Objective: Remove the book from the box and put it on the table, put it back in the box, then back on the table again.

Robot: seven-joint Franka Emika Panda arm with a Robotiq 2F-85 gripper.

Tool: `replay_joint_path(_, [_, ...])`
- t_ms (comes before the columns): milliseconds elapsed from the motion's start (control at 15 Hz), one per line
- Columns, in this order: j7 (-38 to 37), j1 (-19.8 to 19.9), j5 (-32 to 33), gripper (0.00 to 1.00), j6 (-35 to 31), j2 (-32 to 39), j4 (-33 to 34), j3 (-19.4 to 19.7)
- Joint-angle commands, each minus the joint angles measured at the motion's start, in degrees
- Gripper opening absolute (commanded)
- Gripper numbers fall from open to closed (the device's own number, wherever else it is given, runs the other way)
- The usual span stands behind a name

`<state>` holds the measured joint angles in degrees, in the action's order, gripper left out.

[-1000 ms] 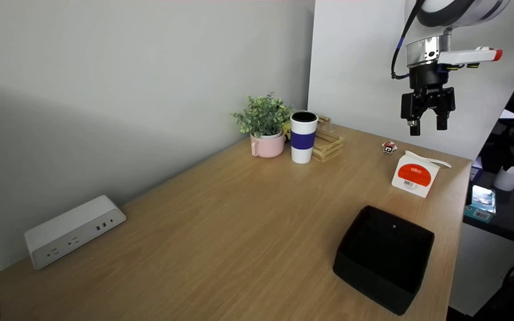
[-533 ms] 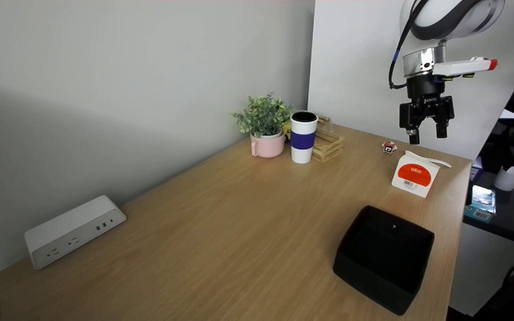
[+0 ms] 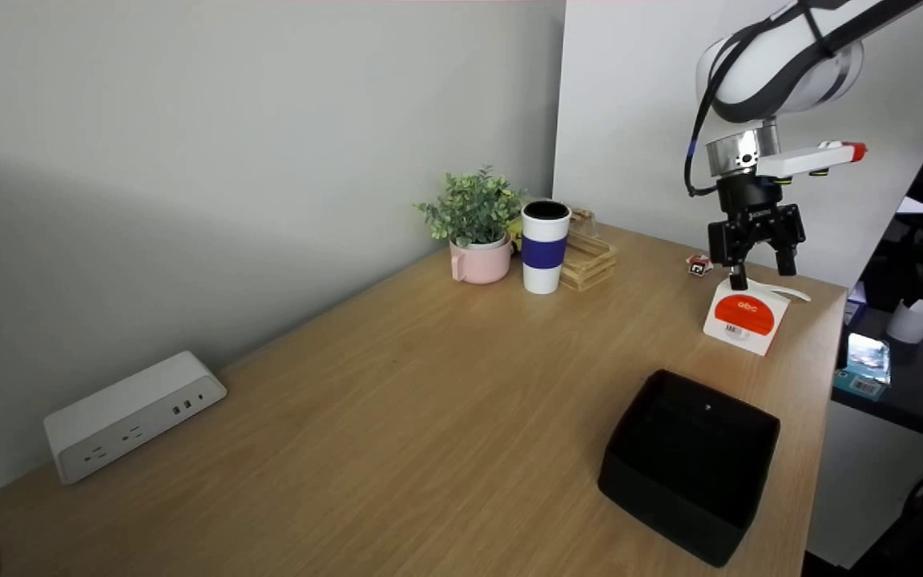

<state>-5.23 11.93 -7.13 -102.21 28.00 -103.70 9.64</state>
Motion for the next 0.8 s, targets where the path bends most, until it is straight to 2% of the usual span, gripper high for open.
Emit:
replay_joint_path(0, [-0.04,0.10,0.85,1.00,1.73,4.20,4.35,-0.24])
replay_joint_path(467, [0.01,0.19,1.19,1.00,3.61,8.77,9.21,-0.47])
replay_joint_path(600, [0.02,0.17,1.30,0.73,4.09,9.46,10.12,-0.51])
replay_joint_path(733, [0.01,0.13,1.43,0.58,4.11,9.83,10.64,-0.50])
